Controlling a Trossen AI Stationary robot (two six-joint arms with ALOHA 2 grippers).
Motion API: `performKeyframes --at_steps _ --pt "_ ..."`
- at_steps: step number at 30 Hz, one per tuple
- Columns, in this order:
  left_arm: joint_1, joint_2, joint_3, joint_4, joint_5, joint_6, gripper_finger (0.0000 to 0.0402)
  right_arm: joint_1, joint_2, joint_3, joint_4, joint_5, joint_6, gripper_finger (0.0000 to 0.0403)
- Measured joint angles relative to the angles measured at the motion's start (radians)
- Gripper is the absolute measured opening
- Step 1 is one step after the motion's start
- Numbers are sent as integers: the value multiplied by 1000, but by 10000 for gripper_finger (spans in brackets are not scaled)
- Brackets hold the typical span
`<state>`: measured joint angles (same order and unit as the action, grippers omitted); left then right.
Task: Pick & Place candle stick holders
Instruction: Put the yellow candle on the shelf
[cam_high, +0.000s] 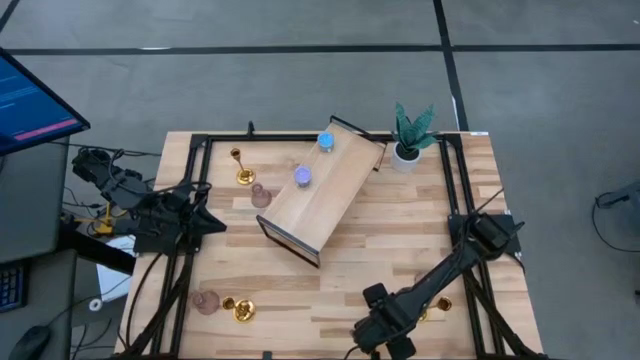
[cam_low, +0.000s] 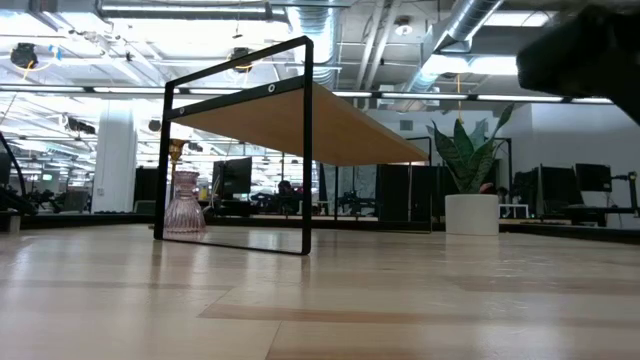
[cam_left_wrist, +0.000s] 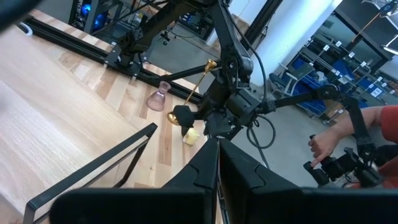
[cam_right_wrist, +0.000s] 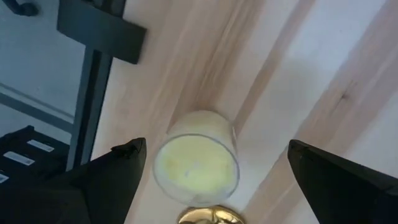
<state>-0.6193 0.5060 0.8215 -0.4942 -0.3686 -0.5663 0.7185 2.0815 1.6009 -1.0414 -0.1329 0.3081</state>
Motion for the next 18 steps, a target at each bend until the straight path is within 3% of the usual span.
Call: performKeyframes --at_steps 18 --pt "0 0 0 0 -32 0 13 15 1 -98 85 -26 24 381"
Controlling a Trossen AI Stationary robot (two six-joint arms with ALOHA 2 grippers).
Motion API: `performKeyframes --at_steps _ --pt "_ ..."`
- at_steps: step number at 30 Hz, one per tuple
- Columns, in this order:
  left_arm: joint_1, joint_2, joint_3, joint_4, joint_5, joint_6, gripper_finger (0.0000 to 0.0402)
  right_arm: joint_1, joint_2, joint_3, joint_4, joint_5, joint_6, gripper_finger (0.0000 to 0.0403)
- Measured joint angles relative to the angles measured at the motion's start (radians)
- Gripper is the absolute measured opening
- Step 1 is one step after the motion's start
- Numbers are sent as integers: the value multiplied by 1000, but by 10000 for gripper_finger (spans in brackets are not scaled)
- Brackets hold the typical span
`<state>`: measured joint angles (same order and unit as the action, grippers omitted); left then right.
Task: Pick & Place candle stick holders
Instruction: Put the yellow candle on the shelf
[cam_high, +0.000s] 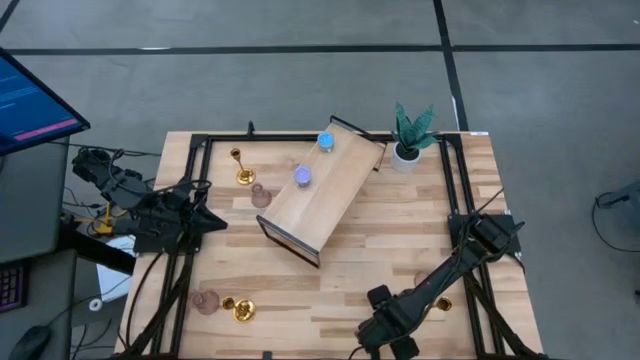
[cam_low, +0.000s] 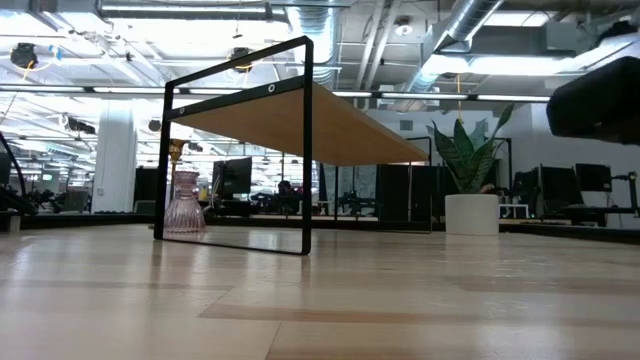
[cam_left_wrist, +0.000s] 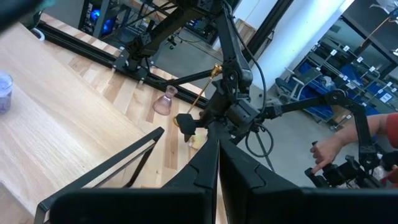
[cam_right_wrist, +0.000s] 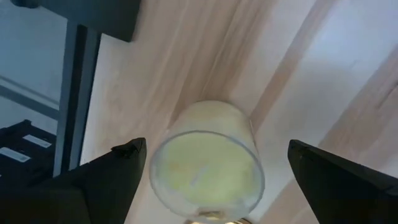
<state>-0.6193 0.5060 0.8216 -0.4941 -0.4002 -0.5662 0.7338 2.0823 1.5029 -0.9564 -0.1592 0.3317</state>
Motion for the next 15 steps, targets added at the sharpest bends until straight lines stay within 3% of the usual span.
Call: performKeyframes --at_steps 7,15 --pt "0 0 0 0 -18 5 13 -1 0 0 5 1 0 359" --pt "0 0 0 0 -19 7 13 -1 0 0 28 2 3 292"
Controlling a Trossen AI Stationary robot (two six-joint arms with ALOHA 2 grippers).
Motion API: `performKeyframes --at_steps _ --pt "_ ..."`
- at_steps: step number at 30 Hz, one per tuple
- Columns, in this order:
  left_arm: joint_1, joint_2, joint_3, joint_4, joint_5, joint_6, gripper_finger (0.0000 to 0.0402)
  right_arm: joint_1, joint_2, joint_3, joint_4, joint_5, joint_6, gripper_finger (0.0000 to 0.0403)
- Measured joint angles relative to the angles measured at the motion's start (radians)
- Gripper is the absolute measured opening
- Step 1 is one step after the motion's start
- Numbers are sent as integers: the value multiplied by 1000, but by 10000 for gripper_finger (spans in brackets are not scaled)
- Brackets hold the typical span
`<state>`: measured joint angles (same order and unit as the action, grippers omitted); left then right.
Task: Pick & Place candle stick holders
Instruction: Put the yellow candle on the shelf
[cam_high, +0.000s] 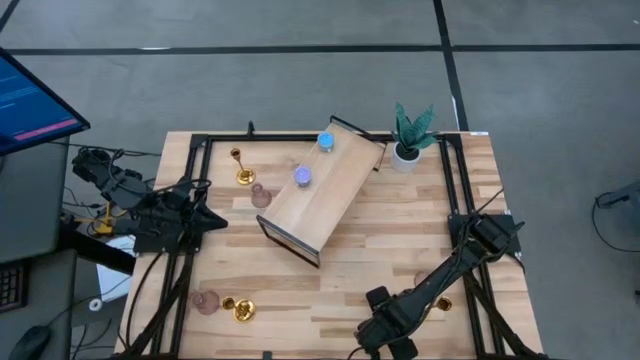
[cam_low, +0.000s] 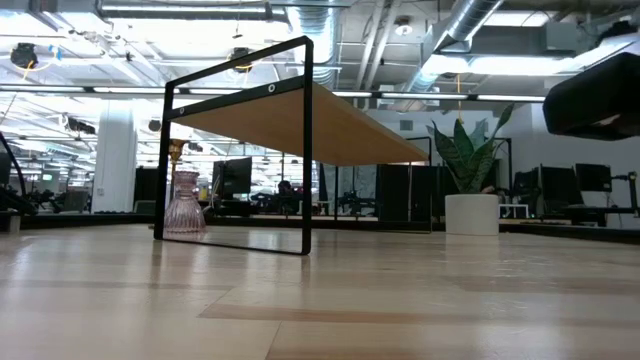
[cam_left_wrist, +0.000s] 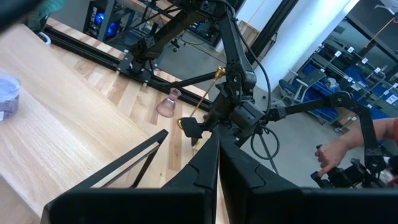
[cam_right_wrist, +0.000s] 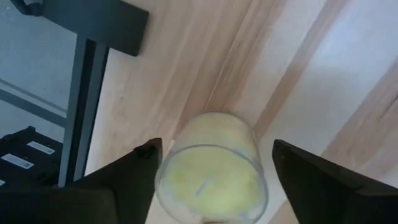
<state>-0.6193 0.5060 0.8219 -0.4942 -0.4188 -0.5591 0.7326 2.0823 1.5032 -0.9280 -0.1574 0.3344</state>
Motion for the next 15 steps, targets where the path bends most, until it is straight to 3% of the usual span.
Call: performKeyframes --at_steps 9,15 --pt "0 0 0 0 0 0 13 0 -1 1 -1 1 8 227" --pt "0 0 0 0 0 0 13 -3 -2 3 -7 1 8 214"
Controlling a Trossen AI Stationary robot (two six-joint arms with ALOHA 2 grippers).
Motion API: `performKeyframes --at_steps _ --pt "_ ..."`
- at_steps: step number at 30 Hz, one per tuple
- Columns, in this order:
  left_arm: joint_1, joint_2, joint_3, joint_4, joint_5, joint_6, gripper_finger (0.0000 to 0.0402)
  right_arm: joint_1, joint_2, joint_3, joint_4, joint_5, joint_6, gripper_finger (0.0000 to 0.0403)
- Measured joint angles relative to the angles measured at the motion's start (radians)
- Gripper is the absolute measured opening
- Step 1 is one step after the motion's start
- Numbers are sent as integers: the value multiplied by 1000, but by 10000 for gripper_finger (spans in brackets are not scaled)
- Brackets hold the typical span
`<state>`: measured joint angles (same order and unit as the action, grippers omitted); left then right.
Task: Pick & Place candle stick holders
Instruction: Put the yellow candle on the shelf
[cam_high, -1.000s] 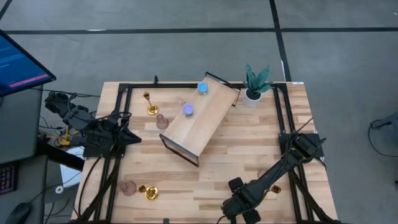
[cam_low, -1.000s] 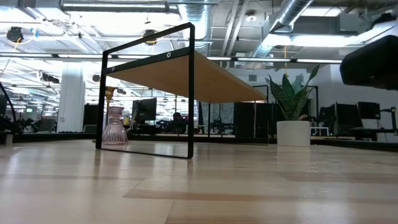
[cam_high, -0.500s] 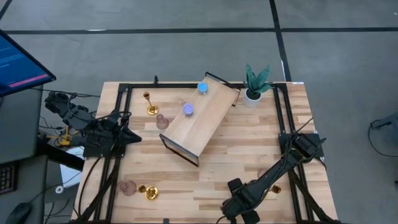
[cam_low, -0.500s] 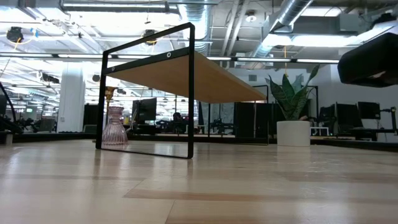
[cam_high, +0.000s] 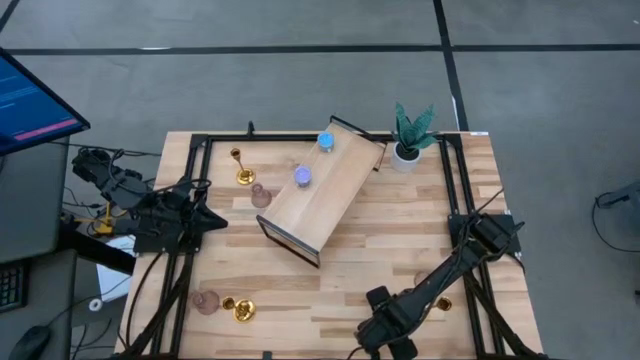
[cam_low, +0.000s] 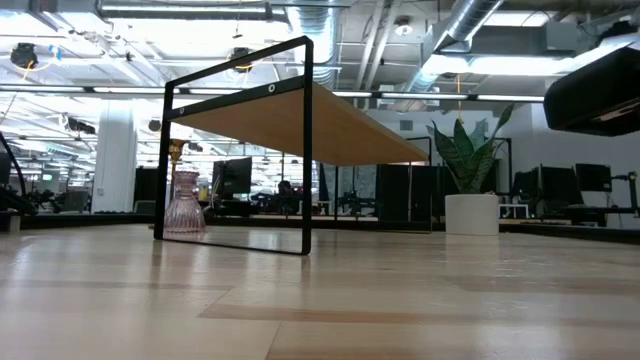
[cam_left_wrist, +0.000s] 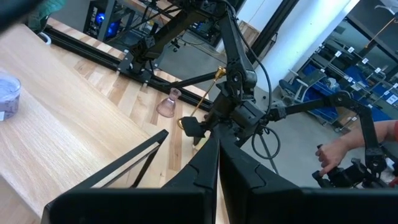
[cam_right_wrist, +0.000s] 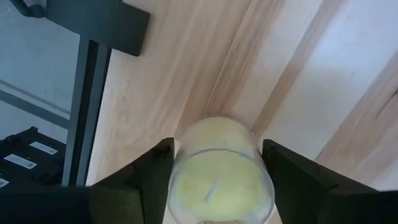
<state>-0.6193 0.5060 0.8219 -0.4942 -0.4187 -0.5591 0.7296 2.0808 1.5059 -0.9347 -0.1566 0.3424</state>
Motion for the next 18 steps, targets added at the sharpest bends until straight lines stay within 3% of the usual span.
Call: performKeyframes --at_steps 10,18 --pt "0 0 0 0 0 0 13 -65 -76 -3 -38 0 -8 200" --pt "0 0 0 0 0 0 13 -174 -201 -3 -56 2 -19 146"
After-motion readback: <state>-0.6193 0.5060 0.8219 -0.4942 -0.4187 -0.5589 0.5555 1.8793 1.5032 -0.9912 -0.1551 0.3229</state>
